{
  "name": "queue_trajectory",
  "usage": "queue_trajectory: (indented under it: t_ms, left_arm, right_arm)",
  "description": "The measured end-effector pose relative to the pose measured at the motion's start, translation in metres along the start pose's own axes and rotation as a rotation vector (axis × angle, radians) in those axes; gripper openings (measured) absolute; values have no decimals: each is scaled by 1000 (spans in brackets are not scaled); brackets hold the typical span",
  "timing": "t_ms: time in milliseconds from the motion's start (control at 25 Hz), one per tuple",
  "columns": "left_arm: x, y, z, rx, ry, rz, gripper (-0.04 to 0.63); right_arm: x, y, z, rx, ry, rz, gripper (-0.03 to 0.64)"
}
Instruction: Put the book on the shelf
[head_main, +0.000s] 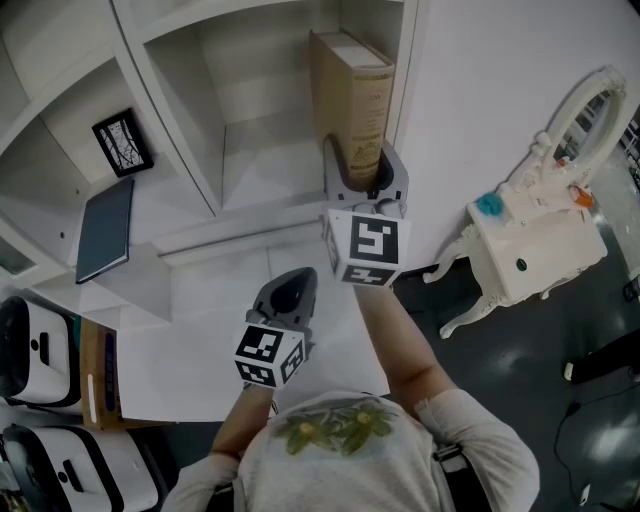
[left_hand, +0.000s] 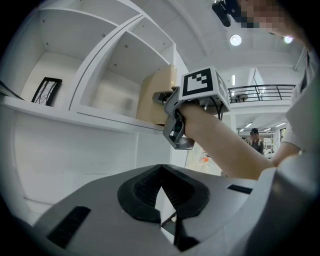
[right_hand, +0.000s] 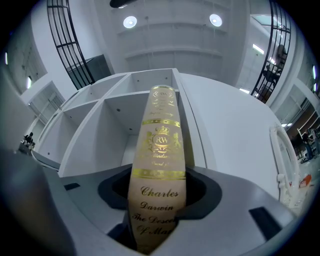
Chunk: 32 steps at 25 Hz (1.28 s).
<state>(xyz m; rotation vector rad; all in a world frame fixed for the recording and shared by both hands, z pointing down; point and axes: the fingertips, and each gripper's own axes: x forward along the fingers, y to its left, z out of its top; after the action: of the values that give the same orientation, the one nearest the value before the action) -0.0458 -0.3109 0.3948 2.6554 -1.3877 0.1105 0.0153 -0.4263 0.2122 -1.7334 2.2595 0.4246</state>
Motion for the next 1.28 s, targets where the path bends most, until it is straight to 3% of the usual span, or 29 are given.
queue_trajectory:
  t_ms: [800, 1280]
  left_arm:
    - [2, 1, 0, 7, 3, 1, 28]
    - [0, 1, -3, 14, 11, 4, 28]
  right_arm:
    - [17, 9, -3, -44, 1, -18, 225]
    - [-4, 9, 4, -55, -32, -16, 241]
